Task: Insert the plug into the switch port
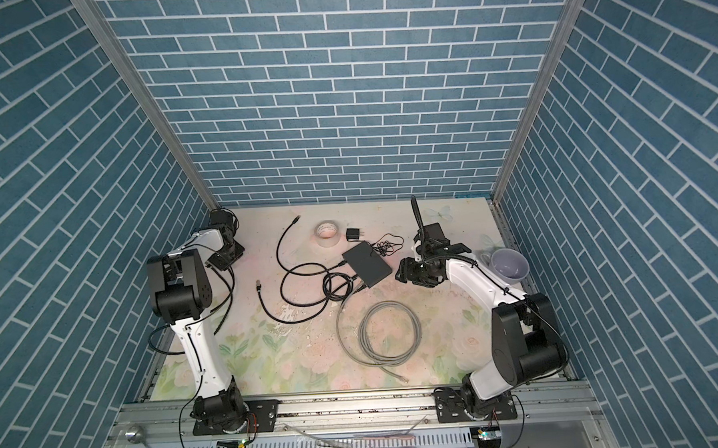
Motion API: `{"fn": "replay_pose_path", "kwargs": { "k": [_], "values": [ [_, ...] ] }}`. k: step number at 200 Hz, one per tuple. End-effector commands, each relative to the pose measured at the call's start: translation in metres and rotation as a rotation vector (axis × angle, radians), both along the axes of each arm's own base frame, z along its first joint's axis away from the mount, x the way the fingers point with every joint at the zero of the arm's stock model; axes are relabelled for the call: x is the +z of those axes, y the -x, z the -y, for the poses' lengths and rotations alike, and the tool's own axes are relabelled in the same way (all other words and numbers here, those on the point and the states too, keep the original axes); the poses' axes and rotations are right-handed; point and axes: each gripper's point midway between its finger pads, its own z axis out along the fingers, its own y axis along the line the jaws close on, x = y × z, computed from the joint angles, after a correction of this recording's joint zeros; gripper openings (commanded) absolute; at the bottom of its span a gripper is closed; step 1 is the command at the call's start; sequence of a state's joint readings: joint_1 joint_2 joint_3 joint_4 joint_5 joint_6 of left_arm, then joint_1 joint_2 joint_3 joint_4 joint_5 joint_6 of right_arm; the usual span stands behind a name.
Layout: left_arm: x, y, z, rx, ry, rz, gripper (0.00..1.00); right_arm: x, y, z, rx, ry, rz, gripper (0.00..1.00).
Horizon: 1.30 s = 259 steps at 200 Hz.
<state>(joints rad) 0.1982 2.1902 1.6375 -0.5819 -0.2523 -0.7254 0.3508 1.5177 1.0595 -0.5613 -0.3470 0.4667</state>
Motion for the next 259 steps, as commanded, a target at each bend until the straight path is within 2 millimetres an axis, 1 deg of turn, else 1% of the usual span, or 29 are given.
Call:
{"fn": "replay_pose_path", "kwargs": {
  "k": [1,27,50,56,70,97,104,112,124,143,155,167,183,196,209,224,237,241,259],
  "values": [
    [-0.009,0.007,-0.006,-0.007,0.029,-0.019,0.39,0.011,-0.004,-0.002,0.001,0.002,0.019,0.65],
    [-0.015,0.003,-0.002,-0.029,0.068,-0.036,0.36,0.011,-0.004,-0.004,0.004,-0.008,0.018,0.65],
    [-0.020,0.001,0.002,-0.060,0.098,-0.062,0.27,0.017,-0.007,-0.006,0.003,-0.025,0.038,0.64],
    [-0.022,0.003,0.002,-0.057,0.099,-0.076,0.26,0.018,-0.008,-0.007,0.003,-0.031,0.044,0.64],
    [-0.025,0.003,0.005,-0.063,0.119,-0.080,0.23,0.026,-0.010,-0.010,0.007,-0.048,0.063,0.64],
    [-0.033,0.005,0.006,-0.068,0.155,-0.119,0.10,0.042,-0.012,-0.014,0.013,-0.074,0.104,0.64],
    [-0.034,0.007,0.006,-0.072,0.157,-0.129,0.08,0.047,-0.012,-0.014,0.016,-0.079,0.115,0.64],
    [-0.032,0.009,0.005,-0.078,0.145,-0.132,0.06,0.053,-0.012,-0.014,0.018,-0.083,0.128,0.64],
    [-0.033,0.011,0.007,-0.094,0.147,-0.129,0.00,0.060,-0.010,-0.013,0.020,-0.085,0.145,0.64],
    [-0.026,0.013,0.015,-0.136,0.139,-0.123,0.00,0.065,-0.005,-0.011,0.027,-0.085,0.159,0.64],
    [-0.013,0.011,0.023,-0.168,0.119,-0.090,0.00,0.066,-0.003,-0.011,0.032,-0.085,0.162,0.64],
    [0.006,0.008,0.032,-0.202,0.089,-0.042,0.00,0.067,-0.001,-0.009,0.029,-0.084,0.167,0.64],
    [0.034,0.000,0.050,-0.278,0.062,0.020,0.00,0.069,0.003,-0.008,0.028,-0.091,0.177,0.64],
    [0.056,-0.006,0.068,-0.369,0.037,0.056,0.00,0.069,0.006,-0.007,0.018,-0.096,0.182,0.64],
    [0.073,-0.008,0.087,-0.461,0.016,0.074,0.00,0.069,0.010,-0.007,0.021,-0.106,0.184,0.64],
    [0.084,-0.005,0.110,-0.572,-0.003,0.073,0.00,0.064,0.013,-0.006,0.016,-0.113,0.181,0.64],
    [0.090,0.001,0.130,-0.656,-0.012,0.080,0.00,0.059,0.013,-0.007,0.015,-0.116,0.175,0.65],
    [0.089,0.004,0.138,-0.684,-0.007,0.086,0.00,0.058,0.012,-0.007,0.013,-0.113,0.172,0.65],
    [0.096,0.018,0.173,-0.812,-0.014,0.120,0.00,0.055,0.005,-0.007,-0.005,-0.102,0.174,0.65]
  ]
}}
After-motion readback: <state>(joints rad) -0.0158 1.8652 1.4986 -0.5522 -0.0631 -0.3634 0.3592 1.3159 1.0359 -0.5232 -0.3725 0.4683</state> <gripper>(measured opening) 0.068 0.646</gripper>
